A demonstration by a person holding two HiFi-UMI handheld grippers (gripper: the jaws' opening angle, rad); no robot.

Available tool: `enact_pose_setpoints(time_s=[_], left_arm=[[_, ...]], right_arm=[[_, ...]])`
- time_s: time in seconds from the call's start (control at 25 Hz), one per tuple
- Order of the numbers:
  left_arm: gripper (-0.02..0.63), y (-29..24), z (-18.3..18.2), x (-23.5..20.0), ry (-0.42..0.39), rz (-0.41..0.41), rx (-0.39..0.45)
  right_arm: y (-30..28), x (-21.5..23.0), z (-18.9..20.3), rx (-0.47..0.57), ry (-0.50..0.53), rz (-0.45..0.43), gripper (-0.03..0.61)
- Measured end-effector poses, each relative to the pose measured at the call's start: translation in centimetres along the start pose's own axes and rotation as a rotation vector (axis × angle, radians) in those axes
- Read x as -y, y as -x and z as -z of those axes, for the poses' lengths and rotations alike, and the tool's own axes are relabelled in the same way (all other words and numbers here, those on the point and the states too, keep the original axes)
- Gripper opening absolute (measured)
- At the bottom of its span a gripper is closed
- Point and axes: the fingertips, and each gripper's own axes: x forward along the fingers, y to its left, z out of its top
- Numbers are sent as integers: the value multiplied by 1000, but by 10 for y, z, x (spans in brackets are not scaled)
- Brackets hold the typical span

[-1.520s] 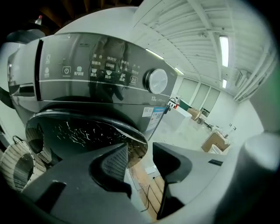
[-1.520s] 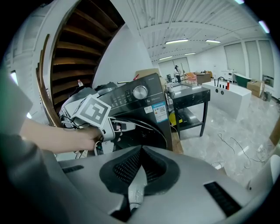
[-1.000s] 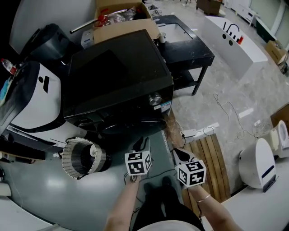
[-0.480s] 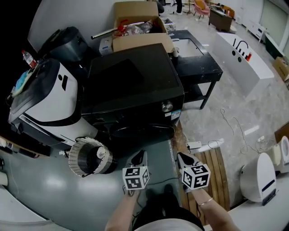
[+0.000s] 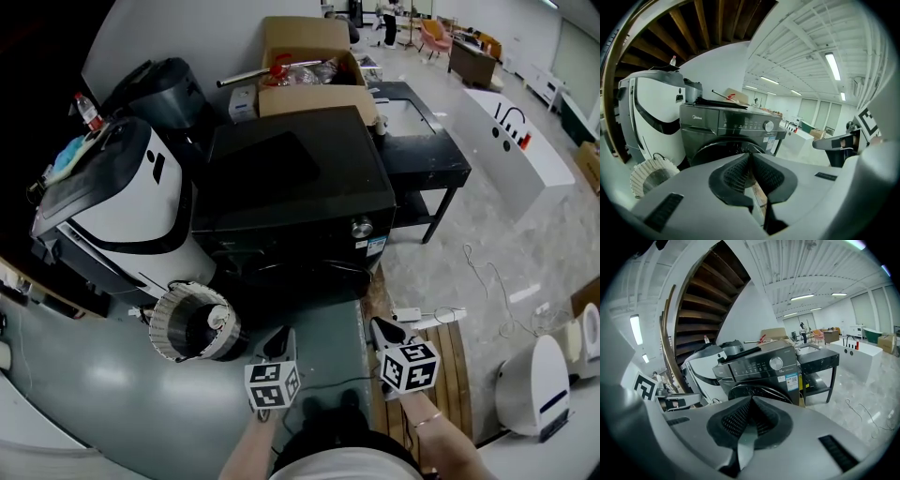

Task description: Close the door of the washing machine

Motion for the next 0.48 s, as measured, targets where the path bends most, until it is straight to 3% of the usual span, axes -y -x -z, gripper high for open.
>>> enact_pose_setpoints(time_s=[0.48], left_arm=[[37,60,12,-49,31,-68,22]], right_arm=[[7,-52,1,12,32,-35,5]])
